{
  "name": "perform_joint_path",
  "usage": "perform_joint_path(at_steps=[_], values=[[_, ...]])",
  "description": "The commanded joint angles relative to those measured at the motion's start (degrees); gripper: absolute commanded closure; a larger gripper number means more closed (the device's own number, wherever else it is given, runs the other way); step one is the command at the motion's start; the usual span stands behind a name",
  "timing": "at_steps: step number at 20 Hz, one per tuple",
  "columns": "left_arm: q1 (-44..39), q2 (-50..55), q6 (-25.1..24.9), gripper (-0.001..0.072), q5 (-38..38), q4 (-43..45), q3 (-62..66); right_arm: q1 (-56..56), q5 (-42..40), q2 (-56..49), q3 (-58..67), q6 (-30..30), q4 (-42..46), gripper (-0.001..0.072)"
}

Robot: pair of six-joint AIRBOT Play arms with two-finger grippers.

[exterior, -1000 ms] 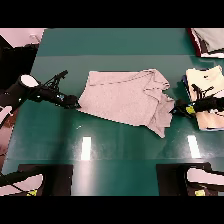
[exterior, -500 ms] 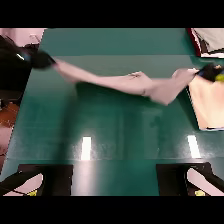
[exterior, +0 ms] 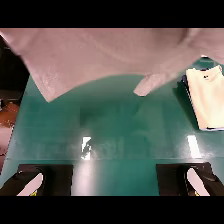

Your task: Fold the shirts.

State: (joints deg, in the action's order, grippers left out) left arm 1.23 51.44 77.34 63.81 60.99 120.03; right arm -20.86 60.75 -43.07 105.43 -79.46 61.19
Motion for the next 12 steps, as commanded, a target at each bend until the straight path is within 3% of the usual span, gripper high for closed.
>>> perform_joint_path(at_steps=[1, 4, 7, 12], values=[[0.04, -4.7, 0.72, 0.0687, -1.22, -0.13, 2.19, -0.02, 4.11, 1.9, 8.98, -5.97, 11.5, 0.0701], [0.04, -4.9, 0.74, 0.0686, -0.11, 0.57, 0.85, 0.0, 14.19, -3.41, 16.63, -6.62, 13.38, 0.0702], [0.04, -3.76, 2.75, 0.0687, 1.09, 1.84, -8.87, 0.04, 27.21, -11.69, 17.25, -7.04, 13.4, 0.0702], [0.04, 9.51, 3.28, 0.0686, 17.31, 2.12, -22.45, 1.31, 39.19, -24.81, 1.97, -7.17, 13.49, 0.0702]])
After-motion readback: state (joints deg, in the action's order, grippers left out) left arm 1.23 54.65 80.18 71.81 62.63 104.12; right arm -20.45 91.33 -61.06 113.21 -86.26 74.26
